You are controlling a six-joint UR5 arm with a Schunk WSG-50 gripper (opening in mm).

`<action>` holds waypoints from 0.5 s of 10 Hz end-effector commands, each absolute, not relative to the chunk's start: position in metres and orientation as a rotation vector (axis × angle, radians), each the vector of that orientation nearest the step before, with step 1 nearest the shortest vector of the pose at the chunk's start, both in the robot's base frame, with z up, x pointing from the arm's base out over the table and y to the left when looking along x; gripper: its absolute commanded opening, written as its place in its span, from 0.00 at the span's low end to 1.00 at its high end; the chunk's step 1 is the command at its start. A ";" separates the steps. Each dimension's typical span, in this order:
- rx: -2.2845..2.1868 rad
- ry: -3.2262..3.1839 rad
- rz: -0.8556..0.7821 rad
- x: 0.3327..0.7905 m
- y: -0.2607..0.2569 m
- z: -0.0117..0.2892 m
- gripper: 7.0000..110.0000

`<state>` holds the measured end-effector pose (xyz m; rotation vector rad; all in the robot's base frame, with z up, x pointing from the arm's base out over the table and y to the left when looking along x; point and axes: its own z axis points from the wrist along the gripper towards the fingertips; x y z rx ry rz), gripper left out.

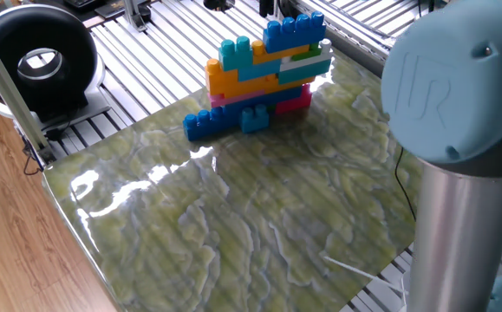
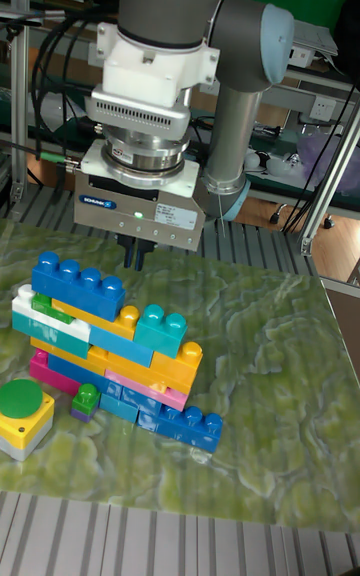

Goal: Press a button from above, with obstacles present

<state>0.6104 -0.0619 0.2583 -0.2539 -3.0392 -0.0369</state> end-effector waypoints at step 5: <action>-0.330 -3.138 -0.026 0.660 -0.095 0.265 0.00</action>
